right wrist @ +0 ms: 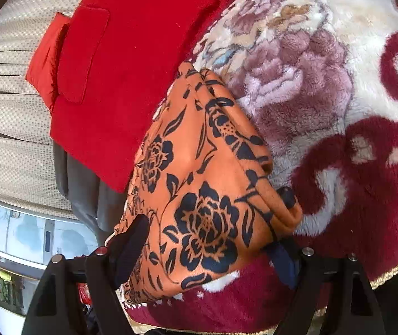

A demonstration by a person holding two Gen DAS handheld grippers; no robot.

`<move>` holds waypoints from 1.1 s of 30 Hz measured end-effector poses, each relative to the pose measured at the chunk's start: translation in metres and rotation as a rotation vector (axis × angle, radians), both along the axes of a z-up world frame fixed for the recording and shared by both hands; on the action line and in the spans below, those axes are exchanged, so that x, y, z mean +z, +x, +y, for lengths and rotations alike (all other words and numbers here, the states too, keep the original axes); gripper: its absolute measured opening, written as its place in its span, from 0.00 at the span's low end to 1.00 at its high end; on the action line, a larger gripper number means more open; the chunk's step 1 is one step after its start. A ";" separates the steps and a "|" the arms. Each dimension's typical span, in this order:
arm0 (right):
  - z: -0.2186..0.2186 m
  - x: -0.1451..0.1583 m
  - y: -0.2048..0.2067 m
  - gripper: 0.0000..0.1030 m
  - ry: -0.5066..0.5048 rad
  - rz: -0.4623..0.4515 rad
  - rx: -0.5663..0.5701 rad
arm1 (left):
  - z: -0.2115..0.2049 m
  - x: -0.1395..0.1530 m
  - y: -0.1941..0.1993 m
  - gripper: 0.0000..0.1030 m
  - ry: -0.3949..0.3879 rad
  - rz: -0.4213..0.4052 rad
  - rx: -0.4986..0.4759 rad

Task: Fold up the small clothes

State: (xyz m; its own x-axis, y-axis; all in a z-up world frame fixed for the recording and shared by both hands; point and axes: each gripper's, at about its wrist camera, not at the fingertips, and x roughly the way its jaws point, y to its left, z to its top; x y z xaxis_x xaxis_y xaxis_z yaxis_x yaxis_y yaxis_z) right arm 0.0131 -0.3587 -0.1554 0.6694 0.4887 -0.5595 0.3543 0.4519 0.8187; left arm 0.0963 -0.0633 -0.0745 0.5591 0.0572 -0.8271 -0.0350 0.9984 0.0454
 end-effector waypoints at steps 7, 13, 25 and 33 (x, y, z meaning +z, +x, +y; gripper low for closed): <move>0.001 -0.018 0.006 0.85 0.047 -0.020 -0.005 | -0.016 -0.013 0.008 0.64 0.008 0.035 -0.022; -0.010 -0.026 0.009 0.87 0.108 -0.026 0.027 | -0.019 -0.018 0.013 0.65 0.016 0.044 -0.022; 0.011 -0.006 0.014 0.50 -0.062 0.037 0.065 | -0.016 -0.013 0.011 0.65 -0.018 0.036 -0.024; 0.014 0.003 0.018 0.69 -0.074 0.029 0.026 | -0.020 -0.021 0.019 0.65 -0.007 0.049 -0.032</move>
